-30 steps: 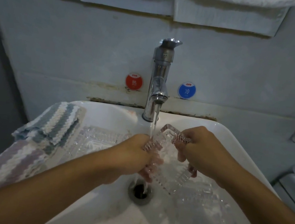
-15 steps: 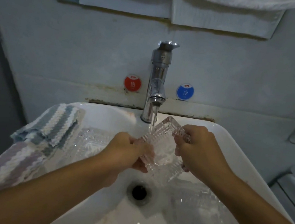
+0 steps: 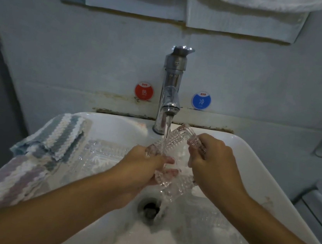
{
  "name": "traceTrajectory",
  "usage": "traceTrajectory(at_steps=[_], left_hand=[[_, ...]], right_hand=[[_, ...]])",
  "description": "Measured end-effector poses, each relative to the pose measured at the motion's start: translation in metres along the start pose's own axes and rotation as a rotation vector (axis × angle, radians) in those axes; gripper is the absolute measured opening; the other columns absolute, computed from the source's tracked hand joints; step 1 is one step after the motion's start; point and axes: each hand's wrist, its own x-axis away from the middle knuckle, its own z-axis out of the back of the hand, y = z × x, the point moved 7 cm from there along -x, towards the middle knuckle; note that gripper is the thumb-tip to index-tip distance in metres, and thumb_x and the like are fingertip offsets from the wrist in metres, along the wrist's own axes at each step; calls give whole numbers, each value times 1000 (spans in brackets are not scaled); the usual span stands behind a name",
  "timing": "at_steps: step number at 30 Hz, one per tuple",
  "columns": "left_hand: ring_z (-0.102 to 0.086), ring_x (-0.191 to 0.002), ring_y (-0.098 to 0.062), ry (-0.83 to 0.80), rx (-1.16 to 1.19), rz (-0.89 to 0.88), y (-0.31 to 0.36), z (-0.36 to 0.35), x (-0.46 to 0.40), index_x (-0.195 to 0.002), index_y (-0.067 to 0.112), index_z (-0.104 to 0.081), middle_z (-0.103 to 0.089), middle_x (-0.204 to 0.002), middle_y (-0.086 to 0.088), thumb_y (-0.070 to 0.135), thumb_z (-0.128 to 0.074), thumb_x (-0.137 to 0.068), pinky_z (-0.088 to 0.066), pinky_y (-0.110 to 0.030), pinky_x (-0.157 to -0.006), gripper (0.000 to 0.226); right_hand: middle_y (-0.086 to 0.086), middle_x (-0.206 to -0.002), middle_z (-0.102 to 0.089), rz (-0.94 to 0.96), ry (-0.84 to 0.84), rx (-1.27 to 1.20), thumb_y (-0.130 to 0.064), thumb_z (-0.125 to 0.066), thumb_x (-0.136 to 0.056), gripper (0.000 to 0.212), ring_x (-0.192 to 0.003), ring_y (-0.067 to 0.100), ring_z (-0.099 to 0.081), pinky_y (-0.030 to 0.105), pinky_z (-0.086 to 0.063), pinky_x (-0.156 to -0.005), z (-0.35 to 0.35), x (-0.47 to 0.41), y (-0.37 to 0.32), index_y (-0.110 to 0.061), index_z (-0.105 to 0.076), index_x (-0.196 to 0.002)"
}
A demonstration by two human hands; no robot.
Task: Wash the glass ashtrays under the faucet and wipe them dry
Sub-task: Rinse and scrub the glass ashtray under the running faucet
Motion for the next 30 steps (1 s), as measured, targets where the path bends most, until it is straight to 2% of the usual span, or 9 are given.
traceTrajectory(at_steps=[5, 8, 11, 16, 19, 21, 24, 27, 30], left_hand=[[-74, -86, -35, 100, -150, -98, -1, 5, 1, -105, 4, -69, -74, -93, -21, 32, -45, -105, -58, -56, -87, 37], [-73, -83, -43, -19, -49, 27, -10, -4, 8, -110, 0, -61, -74, -91, -25, 43, -37, -106, -60, -54, -79, 50], [-72, -80, -46, -89, 57, 79, -12, -11, 12, -114, -6, -56, -74, -95, -24, 28, -43, -107, -61, -51, -71, 37], [-74, -85, -41, -111, 0, 61, -13, -11, 6, -114, -4, -60, -75, -96, -21, 16, -56, -102, -61, -47, -77, 25], [-73, -85, -36, -143, 49, 64, -14, -16, 7, -116, -4, -61, -75, -100, -21, -2, -59, -96, -59, -35, -64, 20], [-71, -82, -34, -131, 95, 78, -16, -16, 6, -116, -3, -59, -75, -100, -19, -18, -58, -87, -56, -31, -56, 32], [-72, -78, -32, -85, 27, -1, -14, -14, 7, -112, 0, -61, -75, -98, -17, -5, -66, -89, -58, -32, -58, 24], [-72, -70, -26, -5, -41, -82, -10, -8, 8, -107, 1, -65, -75, -91, -18, 13, -59, -99, -53, -26, -50, 15], [-67, -70, -27, 32, 40, -63, -12, -3, 3, -114, 5, -61, -74, -96, -18, 14, -61, -98, -53, -28, -53, 18]], right_hand=[[-7, -78, -62, 36, 71, -62, -21, -51, -104, 15, -67, 8, -59, 30, -56, -69, 0, 2, -3, -19, -59, -92], [-10, -74, -60, 56, 112, -87, -18, -53, -102, 12, -64, 5, -57, 24, -51, -61, 0, 3, -3, -18, -61, -94], [-10, -72, -60, 49, 115, -79, -16, -54, -102, 13, -62, 4, -56, 17, -41, -56, -1, 4, 0, -19, -59, -90], [-7, -73, -62, 35, 121, -98, -16, -53, -102, 14, -63, 6, -58, 23, -48, -58, -2, 2, 4, -17, -61, -90], [-8, -76, -62, 38, 133, -102, -17, -53, -102, 11, -65, 5, -57, 21, -48, -60, -3, 1, 5, -16, -62, -96], [-7, -82, -63, 25, 129, -100, -19, -53, -102, 10, -66, 3, -55, 15, -46, -61, -5, 2, 5, -16, -62, -101], [-10, -82, -62, 10, 124, -117, -20, -51, -103, 9, -68, 2, -56, 8, -43, -61, -7, 2, 6, -19, -61, -102], [-10, -79, -62, 1, 115, -179, -19, -49, -104, 12, -68, 7, -61, 19, -52, -62, -10, 3, 7, -18, -61, -102], [-7, -82, -64, -12, 86, -253, -20, -47, -105, 12, -70, 10, -63, 18, -53, -57, -14, 3, 8, -18, -59, -107]])
